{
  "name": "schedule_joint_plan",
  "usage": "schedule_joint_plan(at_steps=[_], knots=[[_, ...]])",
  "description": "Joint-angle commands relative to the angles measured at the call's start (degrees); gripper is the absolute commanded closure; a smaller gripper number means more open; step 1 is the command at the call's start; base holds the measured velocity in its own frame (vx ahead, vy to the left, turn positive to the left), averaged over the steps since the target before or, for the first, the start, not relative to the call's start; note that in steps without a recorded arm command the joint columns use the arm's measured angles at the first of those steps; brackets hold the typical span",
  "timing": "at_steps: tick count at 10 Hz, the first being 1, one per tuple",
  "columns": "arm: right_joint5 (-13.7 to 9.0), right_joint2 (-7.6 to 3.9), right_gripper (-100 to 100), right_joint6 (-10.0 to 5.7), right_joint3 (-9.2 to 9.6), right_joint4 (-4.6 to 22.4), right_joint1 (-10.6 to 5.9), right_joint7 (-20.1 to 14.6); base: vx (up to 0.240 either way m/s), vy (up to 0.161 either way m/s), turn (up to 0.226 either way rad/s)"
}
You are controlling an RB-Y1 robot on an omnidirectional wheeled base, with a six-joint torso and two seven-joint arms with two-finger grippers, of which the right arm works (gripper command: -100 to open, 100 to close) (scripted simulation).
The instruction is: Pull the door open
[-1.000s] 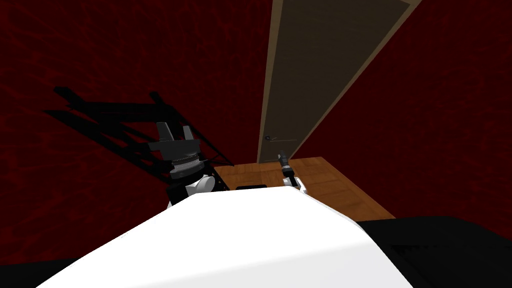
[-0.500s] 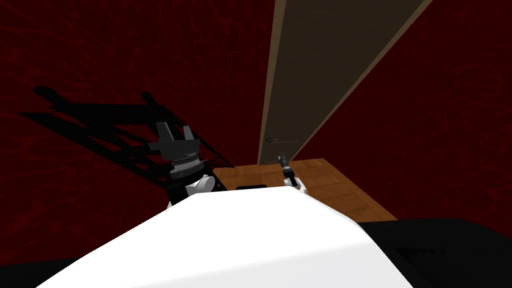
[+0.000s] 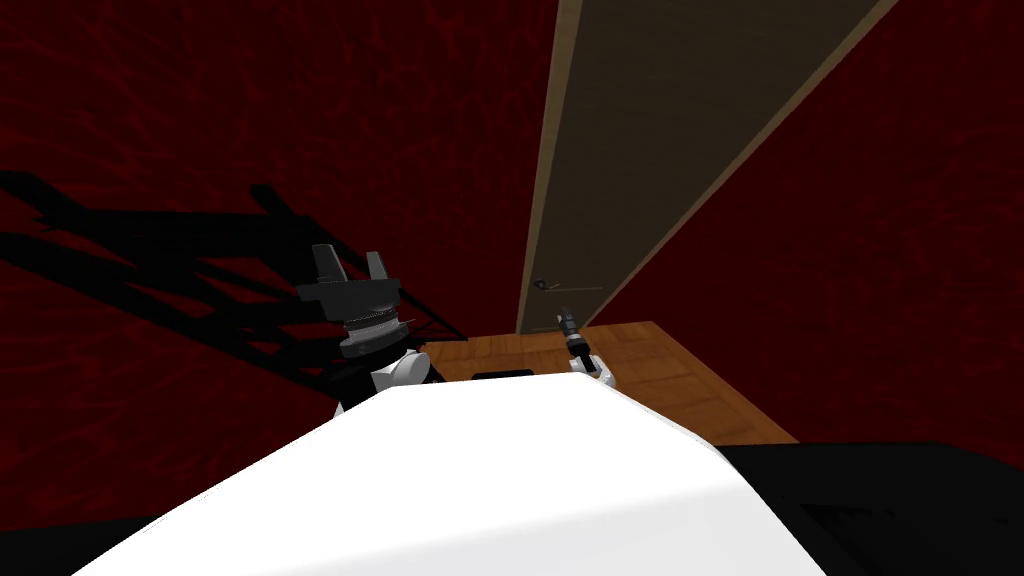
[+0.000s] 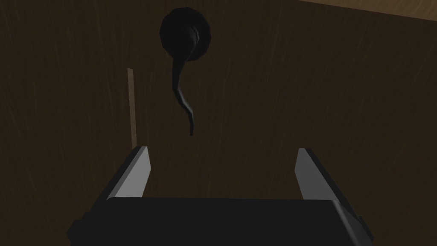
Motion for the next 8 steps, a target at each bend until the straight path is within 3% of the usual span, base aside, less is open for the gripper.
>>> schedule_joint_plan(at_steps=[1, 8], knots=[[0.43, -0.64, -100, -0.63, -0.20, 2.34, -0.44, -1.27, 0.193, 0.012, 0.019], [1.28, -2.00, -100, -2.32, -0.74, 8.98, -2.68, -3.61, 0.127, 0.001, 0.009]])
